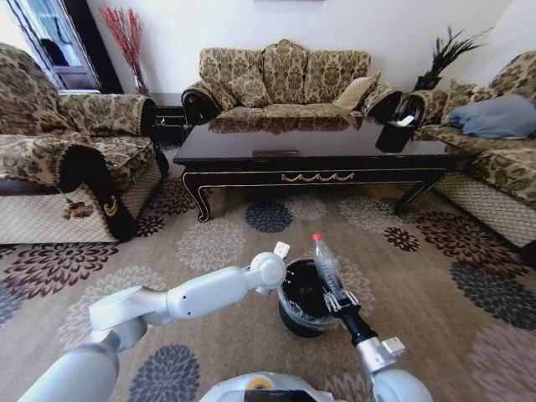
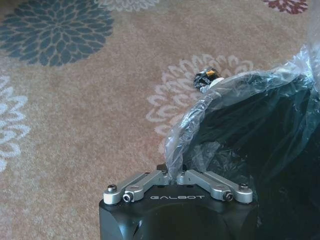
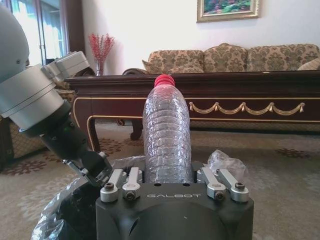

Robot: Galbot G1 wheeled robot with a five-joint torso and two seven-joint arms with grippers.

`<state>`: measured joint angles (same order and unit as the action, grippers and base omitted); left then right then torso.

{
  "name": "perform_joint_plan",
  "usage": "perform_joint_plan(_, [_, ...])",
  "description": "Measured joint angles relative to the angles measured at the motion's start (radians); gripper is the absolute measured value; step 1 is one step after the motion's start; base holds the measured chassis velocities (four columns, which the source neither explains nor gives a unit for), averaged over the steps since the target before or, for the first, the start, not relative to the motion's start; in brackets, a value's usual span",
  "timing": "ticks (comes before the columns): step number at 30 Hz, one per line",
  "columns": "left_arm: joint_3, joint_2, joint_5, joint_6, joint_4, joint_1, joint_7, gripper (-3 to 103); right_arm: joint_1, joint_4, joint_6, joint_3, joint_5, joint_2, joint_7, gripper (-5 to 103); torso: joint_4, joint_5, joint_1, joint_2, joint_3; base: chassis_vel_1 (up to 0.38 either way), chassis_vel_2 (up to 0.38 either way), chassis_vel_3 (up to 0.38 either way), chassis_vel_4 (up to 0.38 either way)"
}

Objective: Move to the front of the table and pick up the trash from the floor, then place it into the trash bin.

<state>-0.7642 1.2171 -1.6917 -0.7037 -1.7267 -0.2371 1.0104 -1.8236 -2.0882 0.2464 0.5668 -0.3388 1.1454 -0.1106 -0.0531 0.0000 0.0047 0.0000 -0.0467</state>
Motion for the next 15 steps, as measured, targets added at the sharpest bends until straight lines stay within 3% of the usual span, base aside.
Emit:
perform_joint_plan(3, [0.0,-0.002,0.001,0.0,-0.002,-0.006,0.001,2,-0.002,0.001,0.005,0.0,0.012,-0.002,-0.004,47,0.0,-0.0001,0.0,0.0,0.0,0.0,0.0,0.0,0.0])
perform_joint_plan(6, [0.001,-0.002,0.005,0.001,0.001,-0.012,0.004,2,0.0,0.0,0.007,0.0,0.016,-0.001,-0.005,63,0.0,-0.0001,0.0,0.0,0.0,0.0,0.0,0.0,0.0])
perform_joint_plan(8, [0.003,-0.002,0.006,0.001,0.002,-0.013,0.004,2,0.0,-0.001,0.007,-0.001,0.017,0.001,-0.005,63,0.0001,-0.0001,0.0,0.0,0.0,0.0,0.0,0.0,0.0])
perform_joint_plan(9, [0.007,-0.004,0.007,0.001,0.003,-0.014,0.004,2,-0.001,-0.001,0.007,-0.002,0.019,0.003,-0.005,74,0.0,0.0,0.0,0.0,0.0,0.0,0.0,0.0,0.0])
perform_joint_plan(10, [0.009,-0.005,0.008,0.001,0.004,-0.015,0.004,2,-0.003,-0.001,0.007,-0.003,0.02,0.004,-0.005,74,0.0,0.0,0.0,0.0,0.0,0.0,0.0,0.0,0.0])
perform_joint_plan(15, [0.017,-0.013,0.013,0.0,0.005,-0.021,0.004,2,-0.009,-0.003,0.009,-0.005,0.029,0.008,-0.005,95,0.0,-0.0001,0.0,0.0,0.0,0.0,0.0,0.0,0.0])
